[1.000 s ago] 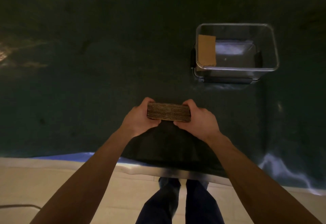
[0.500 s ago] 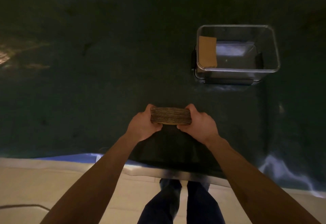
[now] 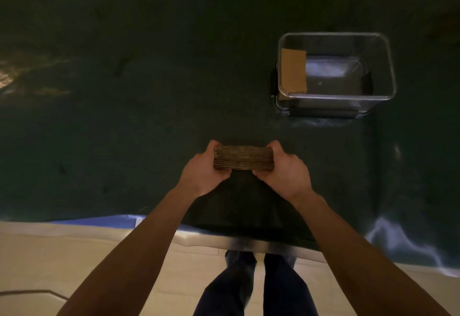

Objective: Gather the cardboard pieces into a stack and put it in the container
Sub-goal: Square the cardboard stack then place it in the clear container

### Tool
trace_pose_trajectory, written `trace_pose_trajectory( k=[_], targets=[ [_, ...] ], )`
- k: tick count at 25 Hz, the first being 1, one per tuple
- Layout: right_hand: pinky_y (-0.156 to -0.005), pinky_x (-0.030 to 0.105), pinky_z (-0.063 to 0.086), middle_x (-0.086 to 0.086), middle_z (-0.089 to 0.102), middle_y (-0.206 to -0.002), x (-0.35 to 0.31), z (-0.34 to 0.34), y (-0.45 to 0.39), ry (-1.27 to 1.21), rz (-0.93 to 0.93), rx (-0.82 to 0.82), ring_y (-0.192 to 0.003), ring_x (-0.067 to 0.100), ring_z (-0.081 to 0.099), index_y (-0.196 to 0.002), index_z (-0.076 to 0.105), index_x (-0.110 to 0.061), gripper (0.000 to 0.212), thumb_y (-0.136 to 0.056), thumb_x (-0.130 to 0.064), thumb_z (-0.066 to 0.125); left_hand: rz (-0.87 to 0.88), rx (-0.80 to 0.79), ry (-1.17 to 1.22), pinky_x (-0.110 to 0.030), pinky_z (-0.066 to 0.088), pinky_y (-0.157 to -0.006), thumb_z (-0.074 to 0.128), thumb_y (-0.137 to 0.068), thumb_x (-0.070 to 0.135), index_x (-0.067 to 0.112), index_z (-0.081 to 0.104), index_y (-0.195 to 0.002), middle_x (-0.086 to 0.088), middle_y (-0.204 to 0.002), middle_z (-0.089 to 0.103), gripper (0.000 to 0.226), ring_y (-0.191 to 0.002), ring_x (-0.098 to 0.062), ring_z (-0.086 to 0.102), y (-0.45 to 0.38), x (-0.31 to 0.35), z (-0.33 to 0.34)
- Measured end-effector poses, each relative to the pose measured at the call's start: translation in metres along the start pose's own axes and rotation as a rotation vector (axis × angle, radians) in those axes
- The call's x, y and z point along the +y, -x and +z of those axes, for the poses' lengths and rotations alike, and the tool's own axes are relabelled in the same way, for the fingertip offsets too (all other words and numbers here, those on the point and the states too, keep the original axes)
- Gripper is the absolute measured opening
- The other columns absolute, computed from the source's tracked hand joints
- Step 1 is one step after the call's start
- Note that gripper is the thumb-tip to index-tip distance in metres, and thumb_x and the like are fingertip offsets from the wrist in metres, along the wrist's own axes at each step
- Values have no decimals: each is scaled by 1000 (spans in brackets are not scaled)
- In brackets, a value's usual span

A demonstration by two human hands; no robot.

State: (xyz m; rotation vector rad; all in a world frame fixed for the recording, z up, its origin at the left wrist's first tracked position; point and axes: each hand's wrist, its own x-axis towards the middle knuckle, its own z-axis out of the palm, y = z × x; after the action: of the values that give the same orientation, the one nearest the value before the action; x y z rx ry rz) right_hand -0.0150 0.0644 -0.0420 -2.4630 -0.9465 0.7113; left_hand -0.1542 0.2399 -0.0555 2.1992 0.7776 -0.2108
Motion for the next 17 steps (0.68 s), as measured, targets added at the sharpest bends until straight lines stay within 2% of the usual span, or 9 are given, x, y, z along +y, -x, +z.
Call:
trace_pose_trajectory(
  k=[3,7,10,13,17],
  targets=[
    [-78,45,58,1,69,-101,0,2,4,-31,48,-73,-90,24,68,-112,45,-23,46,-80,-42,72,-13,-43,-38,-25,43,-64,74,-80,37,36,40,-109,15,-83,61,45,-73,-9,60,1,1,5],
    [-71,44,58,-1,69,-93,0,2,2,-19,11,35,-83,23,68,-107,44,-25,44,-78,-43,72,-4,10,-1,-17,42,-58,73,-78,40,45,35,-101,15,-81,64,45,-70,-2,61,-2,-1,2],
    [-74,42,58,-2,67,-96,1,7,4,-64,60,-49,-87,24,68,-109,43,-25,46,-78,-41,74,-48,-11,-78,-16,35,-52,71,-79,44,41,33,-103,20,-74,53,45,-62,1,51,2,1,9],
    [-78,43,57,-2,68,-100,2,5,0,-96,80,-76,-91,23,67,-108,45,-27,46,-76,-40,76,-61,-38,-24,-26,42,-63,73,-79,42,35,39,-110,14,-86,60,47,-74,-10,59,-1,0,8],
    [-81,42,56,-1,69,-100,5,-4,-1,-168,114,-149,-94,22,66,-101,49,-28,48,-67,-42,80,-26,-103,37,-28,49,-77,78,-70,34,39,45,-108,12,-99,63,51,-88,-8,63,-3,6,-3]
  ],
)
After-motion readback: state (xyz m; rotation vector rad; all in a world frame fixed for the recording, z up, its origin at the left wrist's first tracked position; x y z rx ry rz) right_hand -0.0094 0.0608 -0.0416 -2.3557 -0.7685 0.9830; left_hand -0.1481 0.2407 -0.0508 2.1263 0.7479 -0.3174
